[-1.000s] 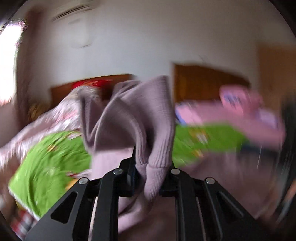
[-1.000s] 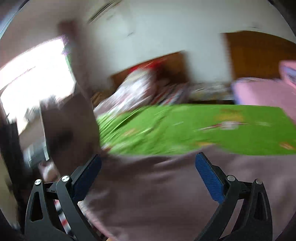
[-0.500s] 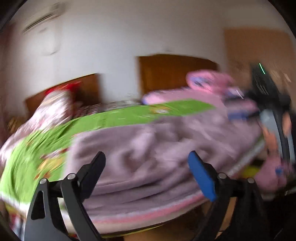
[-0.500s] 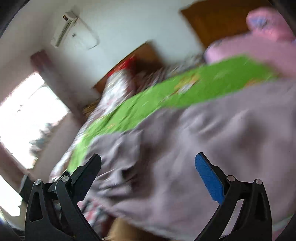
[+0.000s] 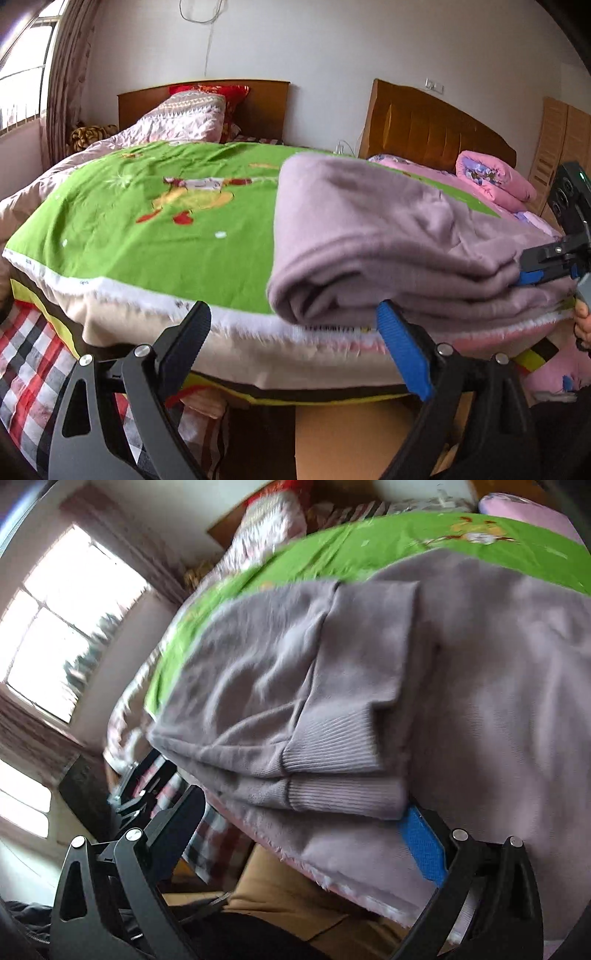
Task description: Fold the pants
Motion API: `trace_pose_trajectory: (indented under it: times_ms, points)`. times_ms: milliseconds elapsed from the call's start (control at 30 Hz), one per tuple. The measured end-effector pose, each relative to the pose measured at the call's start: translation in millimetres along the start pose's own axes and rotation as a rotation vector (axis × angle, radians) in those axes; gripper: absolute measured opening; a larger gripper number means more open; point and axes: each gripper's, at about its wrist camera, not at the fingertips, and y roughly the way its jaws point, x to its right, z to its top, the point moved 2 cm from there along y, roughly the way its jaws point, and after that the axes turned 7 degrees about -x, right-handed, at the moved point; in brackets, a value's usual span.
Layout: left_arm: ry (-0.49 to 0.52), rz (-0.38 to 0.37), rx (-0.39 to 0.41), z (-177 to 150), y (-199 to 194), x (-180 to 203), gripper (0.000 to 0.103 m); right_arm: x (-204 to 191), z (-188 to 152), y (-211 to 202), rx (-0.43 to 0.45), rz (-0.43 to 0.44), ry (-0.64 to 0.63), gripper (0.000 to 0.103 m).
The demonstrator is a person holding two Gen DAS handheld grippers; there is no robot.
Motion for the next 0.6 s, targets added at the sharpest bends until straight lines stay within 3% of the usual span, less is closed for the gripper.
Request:
trace_pose_trajectory:
  times_ms: [133,167,200,233,267,300,467,600]
  points:
    - [0.024,0.024,-0.004,-5.8,6.7,-0.7,0.091,6.4,16.1,3.0,0.044,0.013,0.063,0.097]
    - [0.025,0.028,-0.005,-6.6,5.8,-2.3,0.091,12.6,18.9,0.7,0.066,0.022,0.099,0.092]
    - [0.022,0.028,-0.006,-6.8,5.1,-3.9,0.091,17.4,21.8,0.0,0.080,0.014,0.122,0.070]
    - [0.017,0.030,-0.005,-7.3,4.1,-5.5,0.091,19.5,24.5,1.0,0.085,-0.002,0.128,0.059]
    - [0.013,0.032,-0.003,-7.2,3.5,-6.6,0.091,23.5,23.5,0.0,0.101,-0.040,0.130,0.036]
    - [0.007,0.033,-0.001,-6.8,2.9,-7.5,0.091,24.7,21.7,-1.2,0.113,-0.035,0.124,0.027]
    - [-0.043,-0.009,0.023,0.7,-3.6,-11.2,0.091,1.7,18.5,-16.8,0.242,-0.098,0.009,0.021]
    - [-0.014,0.041,0.004,7.9,4.8,-3.6,0.091,-16.2,33.6,-39.2,0.323,-0.118,-0.063,0.020]
